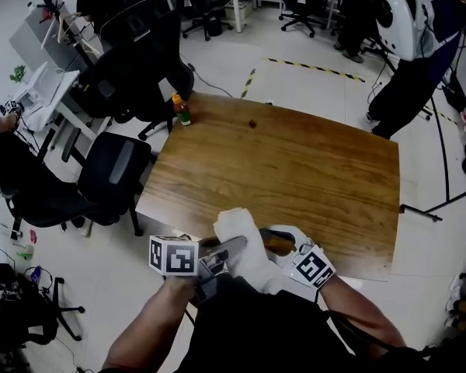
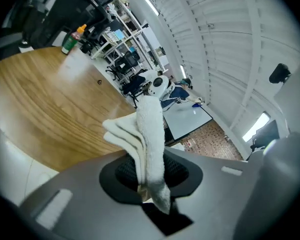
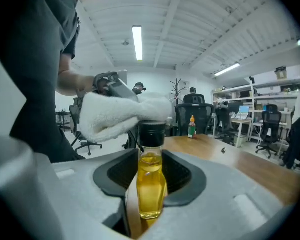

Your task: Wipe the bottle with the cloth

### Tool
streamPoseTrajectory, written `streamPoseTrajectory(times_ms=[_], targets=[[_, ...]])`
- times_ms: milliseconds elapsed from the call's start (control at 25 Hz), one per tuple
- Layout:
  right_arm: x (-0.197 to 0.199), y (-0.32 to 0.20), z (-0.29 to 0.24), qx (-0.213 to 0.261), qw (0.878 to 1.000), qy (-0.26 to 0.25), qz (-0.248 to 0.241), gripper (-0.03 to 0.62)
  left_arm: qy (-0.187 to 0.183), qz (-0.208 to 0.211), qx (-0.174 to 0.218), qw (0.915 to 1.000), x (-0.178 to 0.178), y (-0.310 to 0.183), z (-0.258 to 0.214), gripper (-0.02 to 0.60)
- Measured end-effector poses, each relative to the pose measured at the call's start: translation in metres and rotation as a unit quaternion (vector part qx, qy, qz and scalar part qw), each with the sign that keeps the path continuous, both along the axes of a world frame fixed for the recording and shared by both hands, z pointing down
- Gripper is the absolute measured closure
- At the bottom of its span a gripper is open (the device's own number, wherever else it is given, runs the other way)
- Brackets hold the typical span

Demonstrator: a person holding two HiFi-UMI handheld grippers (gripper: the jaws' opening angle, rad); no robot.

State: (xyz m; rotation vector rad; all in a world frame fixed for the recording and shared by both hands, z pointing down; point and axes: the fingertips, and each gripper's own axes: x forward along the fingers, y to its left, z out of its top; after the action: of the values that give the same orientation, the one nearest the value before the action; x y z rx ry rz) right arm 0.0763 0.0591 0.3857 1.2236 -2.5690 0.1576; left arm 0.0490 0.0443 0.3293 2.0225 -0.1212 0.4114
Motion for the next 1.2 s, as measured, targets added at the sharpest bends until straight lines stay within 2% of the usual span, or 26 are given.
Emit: streamPoseTrajectory(times_ms=[120,240,320,400,480,600,720,840,920,960,1080,1120,1160,1200], targets=[[0.000,-0.001,0.000,0.004,1.000,-0.009,-0.003,0.459,-0.022,-0.046,0.003,0.9987,-0.037,0.009,0.008,0.482],[0.003,0.000,-0.002,0.002,1.000,-0.013,-0.009,0.459,0.007,-0.113,-0.030,0.9931,-0.066,0.027,0.007,0.482],[0.003,0.002,-0.001,0.001,1.000,-0.010,-0.012,0.457,0.023,-0.158,-0.067,0.9849,-0.085,0.041,0.009,0.482],[0.001,0.002,0.005,-0.003,1.000,0.008,-0.010,0.449,0.036,-0.182,-0.086,0.9788,-0.099,0.052,0.011,0.482],[-0.001,0.002,0.012,-0.009,1.000,0.024,-0.005,0.389,0.038,-0.192,-0.084,0.9770,-0.111,0.059,0.013,0.482],[-0.003,0.001,0.012,-0.008,0.999,0.031,0.013,0.351,0.050,-0.196,-0.084,0.9757,-0.123,0.057,0.005,0.481],[-0.003,0.000,0.009,-0.008,0.998,0.042,0.047,0.342,0.056,-0.180,-0.073,0.9793,-0.135,0.046,-0.003,0.482],[0.007,0.007,0.004,-0.011,0.994,0.046,0.099,0.342,0.044,-0.145,-0.017,0.9884,-0.145,0.032,-0.005,0.481],[0.034,0.020,-0.001,-0.018,0.983,0.039,0.178,0.339,0.043,-0.106,0.022,0.9932,-0.146,0.028,-0.009,0.480],[0.052,0.032,-0.004,-0.026,0.973,0.023,0.229,0.339,0.046,-0.086,0.039,0.9945,-0.145,0.027,-0.012,0.480],[0.082,0.083,-0.009,-0.065,0.933,-0.063,0.348,0.347,0.046,-0.026,0.100,0.9936,-0.154,0.028,-0.022,0.479],[0.077,0.102,-0.012,-0.077,0.921,-0.096,0.371,0.426,0.043,-0.007,0.121,0.9917,-0.161,0.030,-0.023,0.479],[0.064,0.119,-0.018,-0.085,0.911,-0.128,0.384,0.547,0.039,0.011,0.139,0.9895,-0.169,0.032,-0.023,0.479],[0.046,0.135,-0.024,-0.091,0.903,-0.155,0.390,0.577,0.038,0.027,0.149,0.9878,-0.179,0.034,-0.023,0.479]])
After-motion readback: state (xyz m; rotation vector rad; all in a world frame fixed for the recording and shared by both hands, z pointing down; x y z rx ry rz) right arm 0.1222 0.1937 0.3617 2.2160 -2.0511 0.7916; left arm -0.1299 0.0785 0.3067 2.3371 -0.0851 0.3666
